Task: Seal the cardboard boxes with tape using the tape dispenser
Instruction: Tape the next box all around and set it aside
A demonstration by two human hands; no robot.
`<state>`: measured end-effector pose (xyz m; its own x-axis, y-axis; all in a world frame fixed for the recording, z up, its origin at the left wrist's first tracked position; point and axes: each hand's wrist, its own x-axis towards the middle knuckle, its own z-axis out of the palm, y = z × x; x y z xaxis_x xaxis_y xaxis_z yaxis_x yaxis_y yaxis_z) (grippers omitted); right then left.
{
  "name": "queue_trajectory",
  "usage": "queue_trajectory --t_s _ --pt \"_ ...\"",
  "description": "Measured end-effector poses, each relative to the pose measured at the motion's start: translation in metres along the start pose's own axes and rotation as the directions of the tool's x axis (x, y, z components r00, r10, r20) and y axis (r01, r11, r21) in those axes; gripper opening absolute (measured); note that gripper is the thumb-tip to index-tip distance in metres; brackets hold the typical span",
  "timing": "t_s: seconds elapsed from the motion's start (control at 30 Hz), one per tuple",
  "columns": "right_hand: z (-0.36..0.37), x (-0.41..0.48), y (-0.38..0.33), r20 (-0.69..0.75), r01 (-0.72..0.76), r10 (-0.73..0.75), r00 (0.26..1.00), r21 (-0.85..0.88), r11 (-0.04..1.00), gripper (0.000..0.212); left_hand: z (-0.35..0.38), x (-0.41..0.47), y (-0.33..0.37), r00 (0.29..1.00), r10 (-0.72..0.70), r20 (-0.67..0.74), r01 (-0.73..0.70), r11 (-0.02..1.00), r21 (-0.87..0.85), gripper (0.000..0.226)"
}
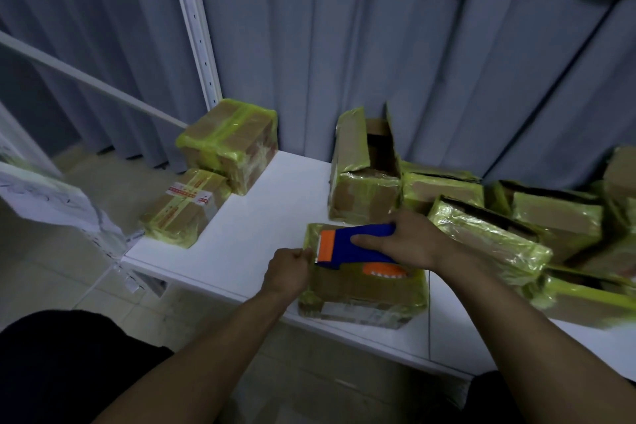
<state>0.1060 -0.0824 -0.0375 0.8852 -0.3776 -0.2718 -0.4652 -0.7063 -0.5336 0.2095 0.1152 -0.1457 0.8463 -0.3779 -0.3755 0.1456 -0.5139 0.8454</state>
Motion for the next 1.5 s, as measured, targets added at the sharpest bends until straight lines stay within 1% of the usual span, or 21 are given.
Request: queue_trajectory --t_s 0.1,0.23,0.33,0.47,0.57,0.67,0.73,0.83,0.9,0.93,0.97,1.0,1.07,1.1,1.13,1.2,1.27,1.33,1.4,1.43,1.5 --pt "-0.002 -0.004 0.004 0.005 -0.021 0.021 1.000 -0.012 1.000 0.065 0.001 0.003 0.003 1.000 -0.018 0.013 0.018 1.000 -0.014 0.040" --pt "-0.008 -0.012 0.007 0.008 -0.052 0.052 0.999 0.003 0.999 0.056 0.005 0.002 0.003 1.000 -0.025 0.012 0.024 1.000 0.017 0.034" --pt "-0.027 -0.021 0.015 -0.035 -0.086 0.086 0.996 0.009 0.996 0.051 0.003 0.003 0.005 1.000 -0.030 -0.001 0.030 0.999 0.022 0.030" --pt "-0.028 -0.026 0.022 -0.020 -0.111 0.111 0.994 -0.017 0.994 0.049 0.008 -0.001 0.002 1.000 0.012 -0.023 -0.011 0.997 0.078 0.033" --pt "-0.022 -0.022 0.019 -0.009 -0.121 0.121 0.993 -0.044 0.992 0.050 0.008 0.001 -0.001 0.999 0.039 -0.022 -0.037 0.996 0.082 0.035" --pt "-0.019 -0.017 0.015 0.005 -0.144 0.145 0.989 -0.067 0.987 0.048 0.005 -0.003 0.002 0.992 0.120 -0.032 -0.114 0.983 0.147 0.032" --pt "-0.014 -0.012 0.011 0.015 -0.143 0.145 0.989 -0.089 0.986 0.051 0.001 -0.003 0.002 0.987 0.150 -0.053 -0.139 0.975 0.172 0.029" --pt "-0.001 -0.002 0.000 0.008 -0.133 0.134 0.991 -0.078 0.988 0.055 -0.013 0.004 0.003 0.988 0.133 -0.082 -0.110 0.964 0.242 0.030" --pt "0.008 0.004 -0.009 -0.021 -0.108 0.107 0.994 -0.088 0.990 0.054 -0.021 0.005 0.004 0.984 0.146 -0.098 -0.106 0.937 0.334 0.034" --pt "0.010 0.006 -0.013 -0.029 -0.099 0.096 0.995 -0.110 0.989 0.053 -0.024 0.002 0.003 0.978 0.178 -0.107 -0.123 0.912 0.391 0.037" --pt "0.012 0.008 -0.016 -0.030 -0.098 0.095 0.995 -0.129 0.987 0.053 -0.026 -0.002 0.003 0.963 0.249 -0.108 -0.176 0.876 0.449 0.040" --pt "0.012 0.009 -0.018 -0.026 -0.101 0.099 0.995 -0.139 0.985 0.052 -0.027 -0.007 0.000 0.933 0.352 -0.077 -0.273 0.830 0.486 0.044" --pt "0.011 0.012 -0.020 -0.021 -0.111 0.109 0.994 -0.143 0.983 0.052 -0.027 -0.013 -0.007 0.838 0.537 0.095 -0.507 0.702 0.500 0.052" --pt "0.010 0.013 -0.019 -0.028 -0.110 0.107 0.994 -0.147 0.983 0.054 -0.026 -0.012 -0.012 0.798 0.568 0.201 -0.578 0.626 0.524 0.053" --pt "0.011 0.014 -0.018 -0.034 -0.106 0.102 0.994 -0.149 0.983 0.057 -0.025 -0.012 -0.016 0.776 0.562 0.284 -0.608 0.548 0.575 0.052" --pt "0.010 0.014 -0.016 -0.038 -0.102 0.098 0.995 -0.148 0.984 0.066 -0.024 -0.012 -0.021 0.784 0.496 0.374 -0.593 0.420 0.687 0.058" --pt "0.008 0.016 -0.013 -0.015 -0.097 0.096 0.995 -0.125 0.987 0.077 -0.024 -0.015 -0.019 0.787 0.455 0.416 -0.584 0.331 0.742 0.071" --pt "0.004 0.016 -0.011 0.028 -0.098 0.100 0.995 -0.063 0.993 0.084 -0.026 -0.014 -0.019 0.790 0.436 0.430 -0.577 0.293 0.763 0.085" --pt "0.000 0.012 -0.010 0.071 -0.102 0.101 0.992 0.016 0.995 0.092 -0.026 -0.013 -0.020 0.796 0.432 0.424 -0.560 0.260 0.787 0.094" --pt "0.000 0.010 -0.009 0.079 -0.099 0.096 0.992 0.039 0.994 0.093 -0.026 -0.011 -0.022 0.796 0.434 0.423 -0.554 0.239 0.798 0.095" --pt "0.002 0.006 -0.004 0.066 -0.088 0.085 0.994 0.046 0.995 0.077 -0.025 -0.010 -0.025 0.788 0.448 0.422 -0.549 0.201 0.811 0.093"
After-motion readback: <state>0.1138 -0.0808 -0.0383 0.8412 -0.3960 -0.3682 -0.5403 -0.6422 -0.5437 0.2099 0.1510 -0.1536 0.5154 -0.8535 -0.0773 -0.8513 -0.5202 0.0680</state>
